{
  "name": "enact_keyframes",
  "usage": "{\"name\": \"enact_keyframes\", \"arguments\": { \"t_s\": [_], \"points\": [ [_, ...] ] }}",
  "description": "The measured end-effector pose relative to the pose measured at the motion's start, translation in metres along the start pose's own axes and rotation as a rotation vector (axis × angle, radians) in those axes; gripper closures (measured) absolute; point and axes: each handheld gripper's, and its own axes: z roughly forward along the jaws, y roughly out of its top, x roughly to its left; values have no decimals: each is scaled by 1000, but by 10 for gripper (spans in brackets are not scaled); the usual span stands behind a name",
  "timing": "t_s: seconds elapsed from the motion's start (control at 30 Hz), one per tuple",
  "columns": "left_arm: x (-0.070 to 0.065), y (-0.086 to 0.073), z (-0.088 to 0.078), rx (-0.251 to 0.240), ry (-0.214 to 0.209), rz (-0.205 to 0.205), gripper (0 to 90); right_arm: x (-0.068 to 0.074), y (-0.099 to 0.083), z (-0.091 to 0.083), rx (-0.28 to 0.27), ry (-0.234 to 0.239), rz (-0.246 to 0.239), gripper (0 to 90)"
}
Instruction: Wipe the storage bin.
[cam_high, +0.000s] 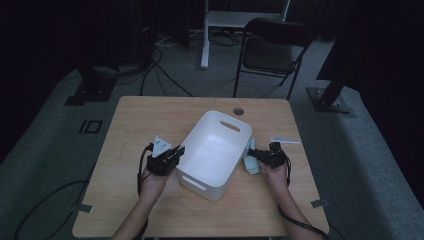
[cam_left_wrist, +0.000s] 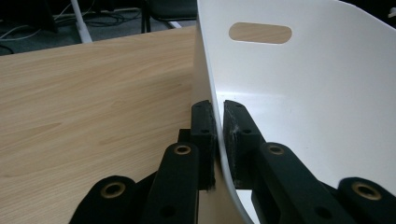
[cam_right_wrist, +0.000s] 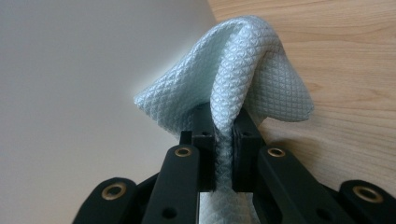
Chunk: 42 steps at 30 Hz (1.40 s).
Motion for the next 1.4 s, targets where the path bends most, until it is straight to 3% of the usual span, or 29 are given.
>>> {"name": "enact_keyframes", "arguments": {
  "t_s": [0.23, 0.33, 0.53, 0.67, 1.4],
  "points": [
    [1, 0, 0, 0, 2, -5, 838, 11, 5, -9, -25, 38, -30, 830],
    [1, 0, 0, 4, 8, -7, 839, 29, 16, -25, -75, 83, -70, 828],
    [0, 0, 0, 6, 4, 2, 839, 38, 23, -33, -116, 109, -87, 827],
    [-1, 1, 0, 8, 2, 19, 838, 34, 19, -29, -102, 106, -76, 828],
    [0, 1, 2, 8, -8, 24, 832, 8, -5, -2, 14, 62, -9, 829]
  ]
}}
